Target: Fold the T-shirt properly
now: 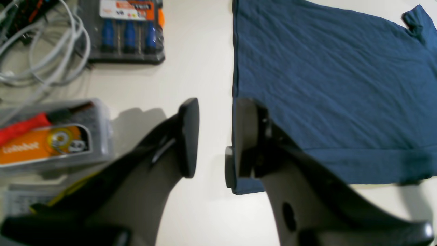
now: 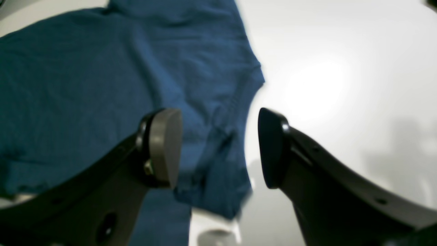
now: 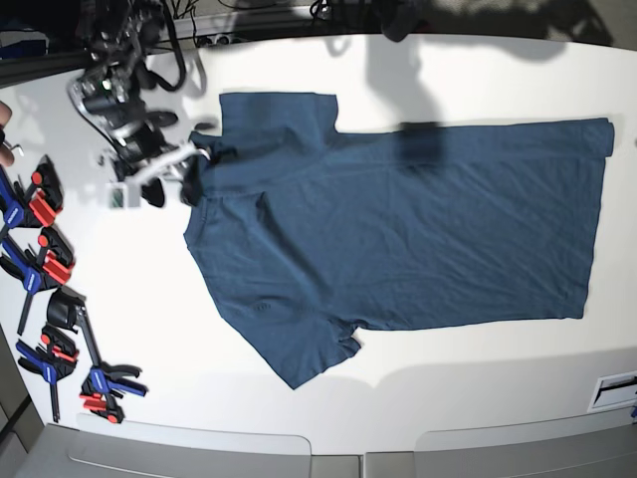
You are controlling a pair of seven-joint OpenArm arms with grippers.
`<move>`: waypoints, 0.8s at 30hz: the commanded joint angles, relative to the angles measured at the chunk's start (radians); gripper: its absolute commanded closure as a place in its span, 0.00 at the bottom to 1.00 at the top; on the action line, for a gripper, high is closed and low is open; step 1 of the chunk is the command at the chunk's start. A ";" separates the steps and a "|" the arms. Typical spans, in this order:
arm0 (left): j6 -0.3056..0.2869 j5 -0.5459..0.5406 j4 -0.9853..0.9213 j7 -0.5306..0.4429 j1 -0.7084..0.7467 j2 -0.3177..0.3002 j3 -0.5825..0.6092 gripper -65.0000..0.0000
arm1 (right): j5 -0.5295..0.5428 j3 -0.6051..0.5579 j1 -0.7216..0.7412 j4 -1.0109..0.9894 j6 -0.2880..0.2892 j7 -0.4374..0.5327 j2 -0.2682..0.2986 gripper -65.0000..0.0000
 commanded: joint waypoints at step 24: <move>-0.006 -0.018 0.013 -0.031 -0.003 -0.040 -0.012 0.75 | 0.264 -0.134 -0.254 -0.280 0.006 0.012 -0.066 0.49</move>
